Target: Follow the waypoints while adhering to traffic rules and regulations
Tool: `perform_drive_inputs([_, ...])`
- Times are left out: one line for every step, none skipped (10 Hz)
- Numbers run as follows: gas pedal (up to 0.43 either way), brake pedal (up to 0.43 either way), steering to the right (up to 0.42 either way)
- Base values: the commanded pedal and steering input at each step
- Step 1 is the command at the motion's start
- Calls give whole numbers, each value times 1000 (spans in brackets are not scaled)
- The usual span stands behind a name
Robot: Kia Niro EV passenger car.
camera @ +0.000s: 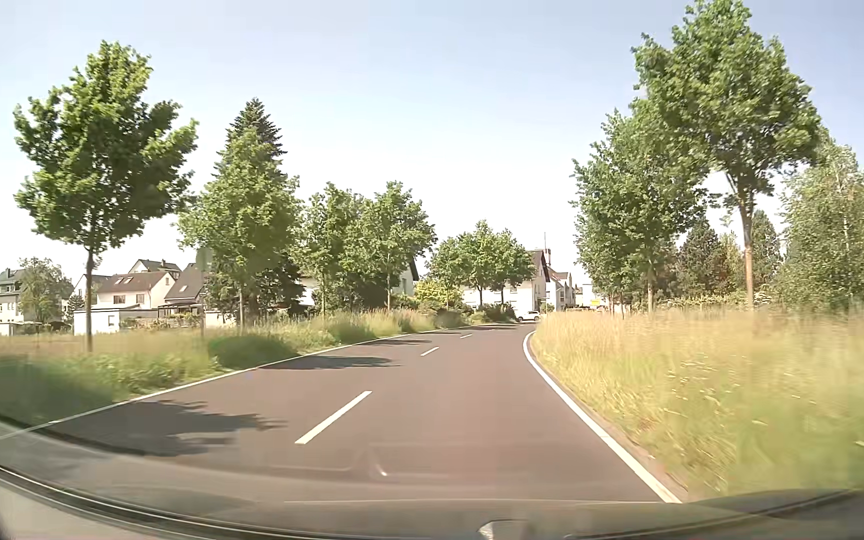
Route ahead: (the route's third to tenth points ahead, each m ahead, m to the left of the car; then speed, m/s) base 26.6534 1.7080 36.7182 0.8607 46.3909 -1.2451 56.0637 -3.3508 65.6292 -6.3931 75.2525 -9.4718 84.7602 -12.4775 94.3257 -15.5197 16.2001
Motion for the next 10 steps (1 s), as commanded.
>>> perform_drive_inputs([0, 30, 13])
perform_drive_inputs([0, 43, 16])
perform_drive_inputs([0, 49, 17])
perform_drive_inputs([0, 91, 20])
perform_drive_inputs([0, 104, 24])
perform_drive_inputs([0, 128, 25])
perform_drive_inputs([0, 146, 25])
perform_drive_inputs([0, 152, 25])
perform_drive_inputs([0, 159, 25])
perform_drive_inputs([0, 159, 25])
